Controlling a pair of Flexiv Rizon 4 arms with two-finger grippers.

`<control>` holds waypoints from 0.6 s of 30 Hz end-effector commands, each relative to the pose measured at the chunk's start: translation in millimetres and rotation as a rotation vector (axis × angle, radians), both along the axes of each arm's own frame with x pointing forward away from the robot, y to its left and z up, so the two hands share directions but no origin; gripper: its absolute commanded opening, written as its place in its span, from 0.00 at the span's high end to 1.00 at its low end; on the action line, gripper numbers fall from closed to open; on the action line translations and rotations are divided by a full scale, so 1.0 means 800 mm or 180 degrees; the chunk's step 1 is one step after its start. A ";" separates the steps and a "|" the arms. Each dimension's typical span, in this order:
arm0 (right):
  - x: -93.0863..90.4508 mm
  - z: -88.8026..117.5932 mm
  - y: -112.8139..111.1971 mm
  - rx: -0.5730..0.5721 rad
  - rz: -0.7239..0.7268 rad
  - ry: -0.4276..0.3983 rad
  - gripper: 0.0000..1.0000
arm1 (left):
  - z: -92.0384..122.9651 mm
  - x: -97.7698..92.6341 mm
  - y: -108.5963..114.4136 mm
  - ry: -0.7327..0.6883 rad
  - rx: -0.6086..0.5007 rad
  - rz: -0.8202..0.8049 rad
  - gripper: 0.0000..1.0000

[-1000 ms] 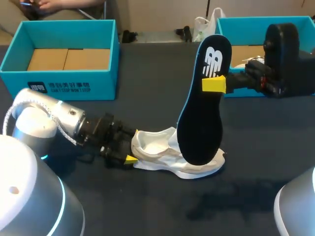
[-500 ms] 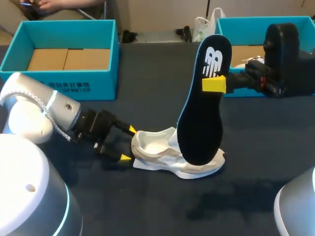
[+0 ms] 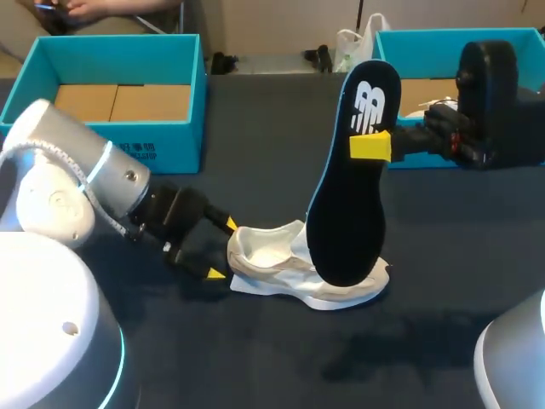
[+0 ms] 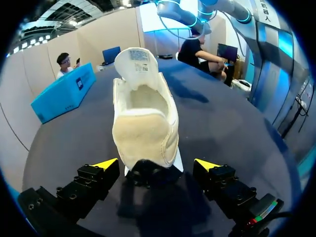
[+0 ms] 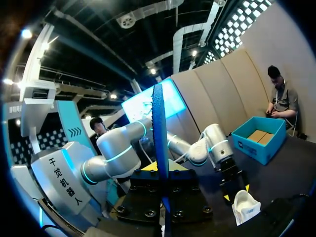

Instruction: Take the shoe out of the shoebox, open the shoe tongue, remove and reinsert the insole, then place the shoe into the shoebox

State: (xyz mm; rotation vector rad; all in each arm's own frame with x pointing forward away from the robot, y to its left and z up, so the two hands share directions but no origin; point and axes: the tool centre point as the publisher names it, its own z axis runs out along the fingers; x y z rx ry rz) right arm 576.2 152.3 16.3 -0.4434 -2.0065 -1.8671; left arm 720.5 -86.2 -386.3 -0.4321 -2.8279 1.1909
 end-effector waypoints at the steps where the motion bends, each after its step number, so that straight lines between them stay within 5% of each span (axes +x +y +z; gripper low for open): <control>1: 0.002 0.000 0.003 -0.0001 0.0007 0.0001 1.00 | 0.020 -0.002 0.000 -0.0117 0.0679 -0.0088 0.00; 18: 0.002 0.000 0.003 -0.0001 0.0007 0.0001 1.00 | 0.028 0.008 -0.006 -0.0029 0.1754 0.0190 0.00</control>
